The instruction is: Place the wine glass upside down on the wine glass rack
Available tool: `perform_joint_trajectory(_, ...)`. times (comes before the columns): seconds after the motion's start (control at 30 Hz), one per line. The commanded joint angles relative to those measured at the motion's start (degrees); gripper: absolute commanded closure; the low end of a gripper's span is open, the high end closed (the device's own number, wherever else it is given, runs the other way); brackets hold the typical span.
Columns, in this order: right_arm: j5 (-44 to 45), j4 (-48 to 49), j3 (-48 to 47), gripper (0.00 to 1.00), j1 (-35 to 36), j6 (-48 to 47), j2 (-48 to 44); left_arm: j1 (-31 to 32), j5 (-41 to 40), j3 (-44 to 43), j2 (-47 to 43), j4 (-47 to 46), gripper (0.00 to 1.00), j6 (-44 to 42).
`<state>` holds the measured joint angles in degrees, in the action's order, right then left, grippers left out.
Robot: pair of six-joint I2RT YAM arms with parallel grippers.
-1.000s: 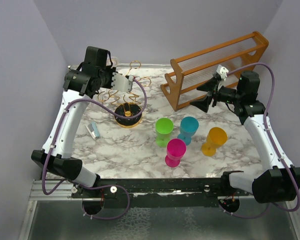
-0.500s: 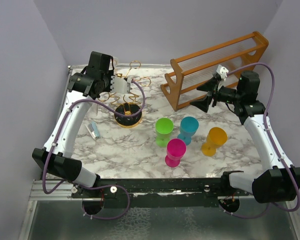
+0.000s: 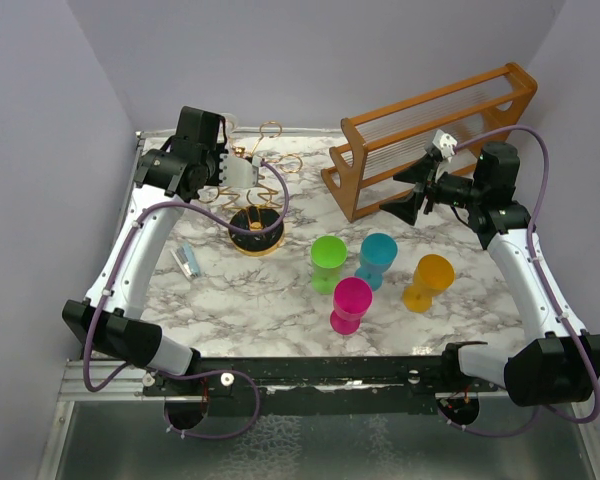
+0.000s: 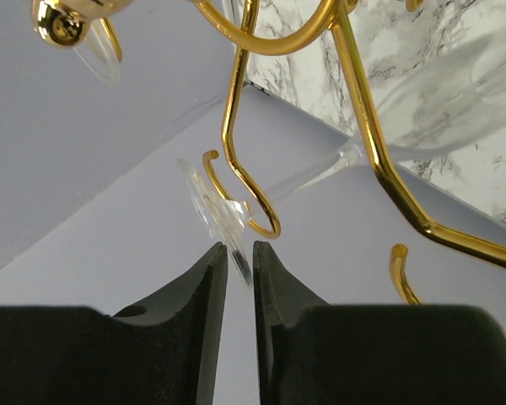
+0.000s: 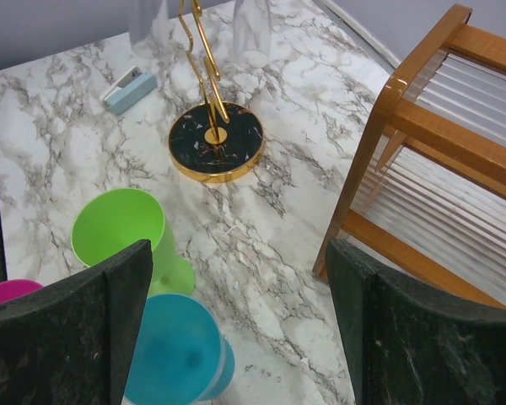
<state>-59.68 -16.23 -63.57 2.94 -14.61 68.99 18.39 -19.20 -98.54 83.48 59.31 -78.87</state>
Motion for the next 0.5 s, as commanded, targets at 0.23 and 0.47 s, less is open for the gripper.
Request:
perform_joint_trajectory(0.23, -0.08, 1.77, 0.47, 0.17, -0.22, 0.46, -0.15, 0.16, -0.48, -1.12, -2.69, 1.75, 0.68, 1.35)
perform_joint_trajectory(0.47, 0.0, 1.95, 0.64, 0.17, -0.22, 0.49, -0.17, 0.2, -0.85, -1.21, -3.37, 2.82, 0.63, 1.21)
